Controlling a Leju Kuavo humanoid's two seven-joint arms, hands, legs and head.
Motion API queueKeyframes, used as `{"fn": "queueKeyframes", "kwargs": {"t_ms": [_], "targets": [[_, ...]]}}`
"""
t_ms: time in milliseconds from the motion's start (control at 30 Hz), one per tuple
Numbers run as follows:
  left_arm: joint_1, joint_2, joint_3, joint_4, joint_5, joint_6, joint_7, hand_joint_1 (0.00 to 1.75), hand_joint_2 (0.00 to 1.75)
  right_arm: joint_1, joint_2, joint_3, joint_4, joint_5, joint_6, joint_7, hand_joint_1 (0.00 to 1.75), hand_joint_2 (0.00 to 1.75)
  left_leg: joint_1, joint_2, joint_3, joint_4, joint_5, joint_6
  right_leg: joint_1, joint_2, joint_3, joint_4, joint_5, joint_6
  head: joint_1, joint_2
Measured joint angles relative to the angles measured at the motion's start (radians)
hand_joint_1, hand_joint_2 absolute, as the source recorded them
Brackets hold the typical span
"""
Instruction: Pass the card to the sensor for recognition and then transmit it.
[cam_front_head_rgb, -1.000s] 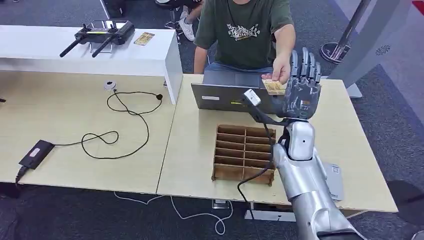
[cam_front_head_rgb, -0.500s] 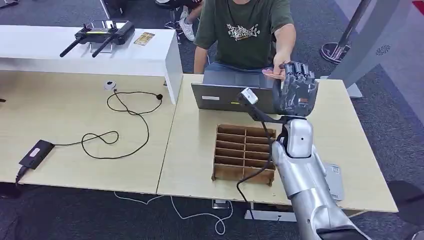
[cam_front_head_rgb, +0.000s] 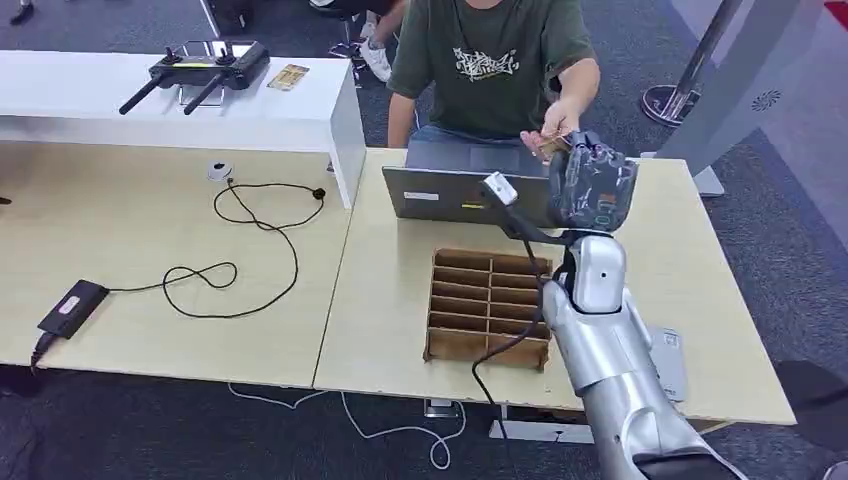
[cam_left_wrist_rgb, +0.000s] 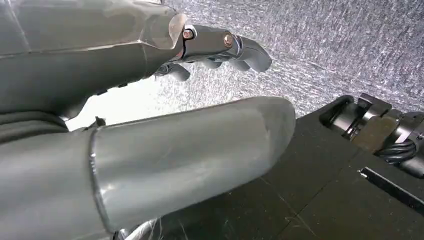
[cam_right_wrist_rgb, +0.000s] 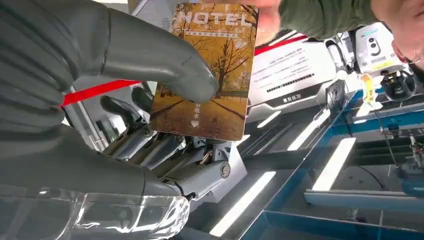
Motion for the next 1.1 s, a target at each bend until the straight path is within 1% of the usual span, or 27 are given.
{"fn": "queueKeyframes", "kwargs": {"t_ms": [600,633,667,700,733,800,900,1000,1100], "targets": [[-0.001,0.0,-0.001,0.0,-0.002,-0.009,0.004,0.0,0.0,0.001,-0.009,0.0,0.0,-0.004,0.002,0.0,1.75,1.75,0.0,0.0,0.0,0.0,0.0,0.0,0.0,0.0,0.0,0.0,0.0,0.0,0.0,0.0],[-0.001,0.0,-0.001,0.0,-0.001,-0.01,0.005,0.0,0.0,0.002,-0.009,0.0,0.0,-0.025,0.004,-0.015,1.75,1.75,0.0,0.0,0.0,0.0,0.0,0.0,0.0,0.0,0.0,0.0,0.0,0.0,0.0,0.0],[-0.001,0.0,-0.001,0.0,0.002,-0.011,0.005,0.0,0.0,0.004,-0.009,-0.003,-0.004,-0.094,0.017,-0.05,1.75,1.75,0.0,0.0,0.0,0.0,0.0,0.0,0.0,0.0,0.0,0.0,0.0,0.0,0.0,0.0],[-0.001,0.0,-0.001,0.0,0.005,-0.012,0.007,0.0,0.0,0.008,-0.008,-0.008,-0.011,-0.177,0.034,-0.087,1.75,1.75,0.0,0.0,0.0,0.0,0.0,0.0,0.0,0.0,0.0,0.0,0.0,0.0,0.0,0.0],[-0.002,0.0,-0.001,0.0,0.008,-0.015,0.011,0.0,0.0,0.013,-0.004,-0.02,-0.024,-0.292,0.057,-0.126,1.75,1.75,0.0,-0.001,0.0,0.0,0.0,0.0,0.0,-0.001,0.0,0.0,0.0,0.0,0.0,0.0],[-0.002,0.001,-0.001,0.0,0.01,-0.015,0.014,0.0,0.0,0.017,0.0,-0.038,-0.042,-0.387,0.079,-0.145,1.75,1.75,0.0,-0.001,0.0,0.0,0.0,0.0,0.0,-0.001,0.0,0.0,0.0,0.0,0.0,0.0],[-0.003,0.002,-0.001,0.0,0.011,-0.017,0.017,0.0,0.0,0.026,0.003,-0.069,-0.077,-0.53,0.144,-0.177,1.75,1.75,0.0,-0.001,0.0,0.0,0.0,0.0,0.0,-0.001,0.0,0.0,0.0,0.0,0.0,0.0],[-0.005,0.002,-0.001,0.0,0.011,-0.017,0.023,0.0,0.0,0.03,0.003,-0.092,-0.1,-0.584,0.17,-0.179,1.75,1.75,0.0,-0.001,0.0,0.0,0.0,0.0,0.0,-0.001,0.0,0.0,0.0,0.0,0.0,0.0],[-0.007,0.002,-0.001,0.0,0.01,-0.017,0.024,0.0,0.0,0.03,0.003,-0.103,-0.108,-0.613,0.172,-0.176,1.75,1.75,0.0,-0.001,0.0,0.0,0.0,0.0,0.0,-0.001,0.0,0.0,0.0,0.0,0.0,0.0]]}}
